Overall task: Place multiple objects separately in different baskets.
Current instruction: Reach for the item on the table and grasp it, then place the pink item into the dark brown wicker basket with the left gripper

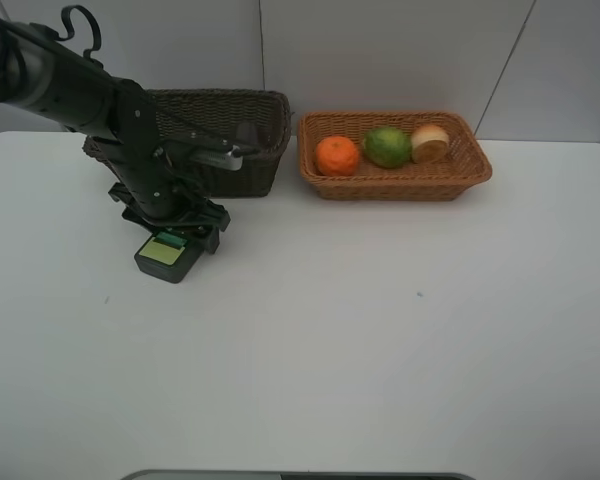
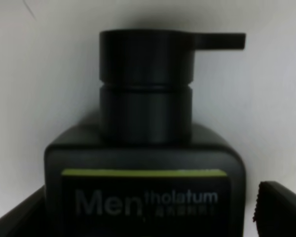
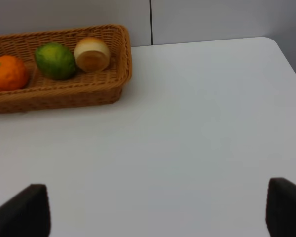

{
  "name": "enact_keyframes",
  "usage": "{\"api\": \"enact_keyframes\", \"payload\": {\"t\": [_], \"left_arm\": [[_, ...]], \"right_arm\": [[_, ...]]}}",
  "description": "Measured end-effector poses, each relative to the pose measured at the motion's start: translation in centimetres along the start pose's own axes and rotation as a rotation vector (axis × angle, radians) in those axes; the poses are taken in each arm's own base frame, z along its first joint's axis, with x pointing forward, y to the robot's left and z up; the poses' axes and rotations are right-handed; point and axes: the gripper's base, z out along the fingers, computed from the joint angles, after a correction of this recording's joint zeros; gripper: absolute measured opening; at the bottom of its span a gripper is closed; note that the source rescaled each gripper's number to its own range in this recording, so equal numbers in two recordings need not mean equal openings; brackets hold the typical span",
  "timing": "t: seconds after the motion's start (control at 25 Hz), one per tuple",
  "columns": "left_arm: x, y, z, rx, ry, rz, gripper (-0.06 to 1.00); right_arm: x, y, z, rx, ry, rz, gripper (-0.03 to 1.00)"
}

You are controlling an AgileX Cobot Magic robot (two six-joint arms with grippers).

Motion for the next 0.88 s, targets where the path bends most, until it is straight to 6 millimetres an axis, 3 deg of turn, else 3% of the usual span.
{"api": "enact_keyframes", "payload": {"t": [0.2,0.4,0.88], "left_arm": [[-0.1,0.0,0.0,0.0,-0.011,-0.001,0.97],[-0.12,0.0,0.0,0.0,-0.013,-0.002,0.8],[-0.12,-0.01,0.01,0.001,-0.015,-0.006,0.8]], "right_arm": [[0.0,0.0,0.0,0.0,0.0,0.0,0.93],[0.0,0.0,0.0,0.0,0.0,0.0,0.93],[0.0,0.0,0.0,0.0,0.0,0.0,0.93]]}}
